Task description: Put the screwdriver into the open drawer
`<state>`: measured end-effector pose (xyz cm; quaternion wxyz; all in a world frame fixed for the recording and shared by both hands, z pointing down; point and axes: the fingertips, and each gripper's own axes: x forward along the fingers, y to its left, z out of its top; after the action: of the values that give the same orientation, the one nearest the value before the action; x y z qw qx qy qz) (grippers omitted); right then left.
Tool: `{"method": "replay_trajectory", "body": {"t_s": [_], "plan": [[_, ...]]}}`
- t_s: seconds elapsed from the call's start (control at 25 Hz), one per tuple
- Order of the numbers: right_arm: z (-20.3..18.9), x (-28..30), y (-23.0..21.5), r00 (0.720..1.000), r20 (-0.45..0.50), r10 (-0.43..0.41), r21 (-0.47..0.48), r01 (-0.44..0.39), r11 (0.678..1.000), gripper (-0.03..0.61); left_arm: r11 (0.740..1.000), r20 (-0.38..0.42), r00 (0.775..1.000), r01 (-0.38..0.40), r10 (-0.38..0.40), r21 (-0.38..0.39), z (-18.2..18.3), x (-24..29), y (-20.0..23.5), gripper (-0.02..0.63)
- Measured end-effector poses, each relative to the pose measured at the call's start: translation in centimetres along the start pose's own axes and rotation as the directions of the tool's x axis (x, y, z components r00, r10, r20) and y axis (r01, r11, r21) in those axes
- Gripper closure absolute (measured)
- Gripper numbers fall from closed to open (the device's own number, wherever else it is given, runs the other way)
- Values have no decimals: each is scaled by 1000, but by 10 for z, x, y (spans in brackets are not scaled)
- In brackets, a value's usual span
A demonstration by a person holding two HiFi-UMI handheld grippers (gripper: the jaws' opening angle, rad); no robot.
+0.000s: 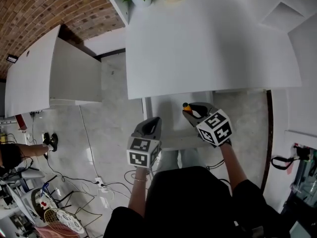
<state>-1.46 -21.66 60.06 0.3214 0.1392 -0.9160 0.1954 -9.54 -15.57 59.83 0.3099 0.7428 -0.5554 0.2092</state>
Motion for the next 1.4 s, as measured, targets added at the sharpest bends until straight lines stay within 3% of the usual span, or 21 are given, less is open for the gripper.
{"method": "replay_trajectory", "body": {"t_s": [0.28,0.72,1.4], "plan": [[-28,38,-13,995,-96,-2,1,2,1000,463,998,-98,994,55,-53,16,-19,22,12,605],[-79,86,-28,967,-253,-8,1,9,1000,463,990,-228,966,136,-126,32,-45,50,26,605],[-126,132,-38,927,-372,-50,13,58,998,463,986,-262,953,166,-152,32,-58,64,30,605]]}}
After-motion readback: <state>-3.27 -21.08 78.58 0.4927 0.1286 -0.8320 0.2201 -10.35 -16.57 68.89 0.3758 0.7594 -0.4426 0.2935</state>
